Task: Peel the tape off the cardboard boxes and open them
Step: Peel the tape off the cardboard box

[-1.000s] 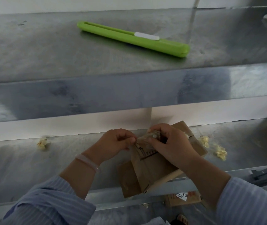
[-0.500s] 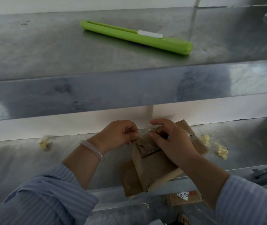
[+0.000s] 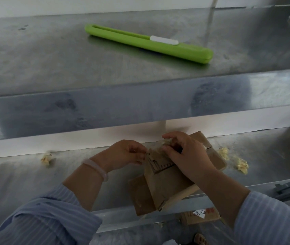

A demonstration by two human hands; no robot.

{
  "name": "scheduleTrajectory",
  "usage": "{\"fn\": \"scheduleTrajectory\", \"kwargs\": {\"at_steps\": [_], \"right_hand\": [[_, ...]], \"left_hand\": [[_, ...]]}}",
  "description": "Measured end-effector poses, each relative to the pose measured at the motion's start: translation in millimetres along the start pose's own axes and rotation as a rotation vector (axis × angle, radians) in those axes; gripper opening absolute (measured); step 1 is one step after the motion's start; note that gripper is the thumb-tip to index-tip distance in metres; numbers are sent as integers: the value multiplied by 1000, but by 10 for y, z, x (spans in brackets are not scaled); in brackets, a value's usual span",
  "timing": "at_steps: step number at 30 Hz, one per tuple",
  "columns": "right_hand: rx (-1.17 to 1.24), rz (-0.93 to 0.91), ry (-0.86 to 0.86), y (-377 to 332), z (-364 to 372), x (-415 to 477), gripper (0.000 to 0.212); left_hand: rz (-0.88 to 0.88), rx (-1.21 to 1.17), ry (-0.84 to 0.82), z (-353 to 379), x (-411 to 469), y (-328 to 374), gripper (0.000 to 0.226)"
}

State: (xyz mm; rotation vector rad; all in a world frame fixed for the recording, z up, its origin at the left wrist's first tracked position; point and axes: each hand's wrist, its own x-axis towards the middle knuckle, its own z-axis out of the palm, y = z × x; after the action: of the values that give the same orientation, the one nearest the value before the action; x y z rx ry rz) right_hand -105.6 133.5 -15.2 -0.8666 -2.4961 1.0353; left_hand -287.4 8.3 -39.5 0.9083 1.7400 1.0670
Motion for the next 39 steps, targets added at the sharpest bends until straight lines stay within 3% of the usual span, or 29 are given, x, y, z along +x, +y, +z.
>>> {"fn": "scheduleTrajectory", "kwargs": {"at_steps": [5,11,14,18,22,29,34,37,39], "right_hand": [[3,-1,6,5,-2,6,27],[6,1,0,-19,-2,9,25],[-16,13,-10,-33,7,25,24],[-41,3,-9,-44,9,13,22],[34,30,17,-47,-1,19,20],[181,38,153,-9,1,-44,20],[289,-40,301,-35,3,-95,21],[420,39,218,-52,-74,-107,20],[359,64,124,-57,-154,-99,15]], "left_hand": [[37,39,80,83,73,-107,16],[139,349,170,169,127,-30,27],[193,415,215,191,129,19,20],[252,386,325,171,137,143,13],[348,454,328,126,137,363,9],[317,188,471,263,-92,422,9],[398,366,495,568,-200,395,5],[389,439,531,670,-200,349,6],[379,456,554,683,-191,327,6]]}}
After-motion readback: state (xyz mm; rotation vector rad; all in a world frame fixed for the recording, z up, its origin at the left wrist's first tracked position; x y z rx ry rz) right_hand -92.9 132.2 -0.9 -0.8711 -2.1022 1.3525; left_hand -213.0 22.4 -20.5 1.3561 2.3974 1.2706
